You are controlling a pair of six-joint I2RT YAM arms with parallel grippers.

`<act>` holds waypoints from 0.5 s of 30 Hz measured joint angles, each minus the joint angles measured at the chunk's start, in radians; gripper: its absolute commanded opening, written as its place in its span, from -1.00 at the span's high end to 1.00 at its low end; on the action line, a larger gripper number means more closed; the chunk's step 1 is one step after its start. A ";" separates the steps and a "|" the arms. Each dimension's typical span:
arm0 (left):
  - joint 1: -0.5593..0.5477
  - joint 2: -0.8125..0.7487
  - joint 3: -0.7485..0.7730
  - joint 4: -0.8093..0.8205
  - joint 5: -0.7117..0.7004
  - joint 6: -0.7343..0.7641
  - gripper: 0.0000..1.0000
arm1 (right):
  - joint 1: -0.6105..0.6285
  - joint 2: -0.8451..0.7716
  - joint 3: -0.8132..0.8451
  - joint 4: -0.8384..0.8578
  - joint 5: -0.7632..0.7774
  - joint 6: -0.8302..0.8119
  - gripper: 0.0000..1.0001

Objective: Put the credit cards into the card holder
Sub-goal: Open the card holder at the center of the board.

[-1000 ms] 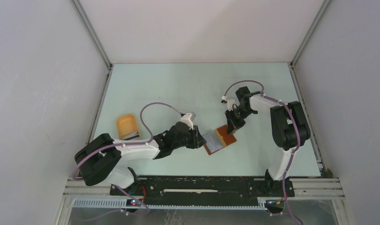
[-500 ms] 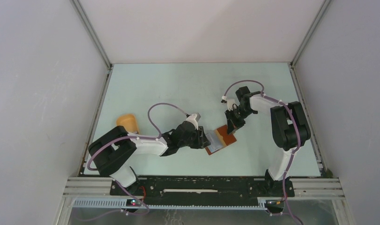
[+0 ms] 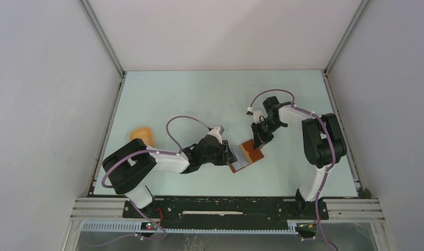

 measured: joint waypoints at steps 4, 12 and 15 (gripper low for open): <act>0.000 0.000 0.000 0.000 -0.001 -0.013 0.10 | 0.000 0.000 0.000 -0.003 0.000 0.000 0.82; 0.000 0.016 0.000 0.003 -0.001 -0.034 0.08 | 0.000 0.000 0.000 -0.006 0.000 0.000 0.82; 0.000 0.020 0.004 0.007 -0.001 -0.045 0.06 | 0.000 0.000 0.000 -0.006 0.000 0.000 0.81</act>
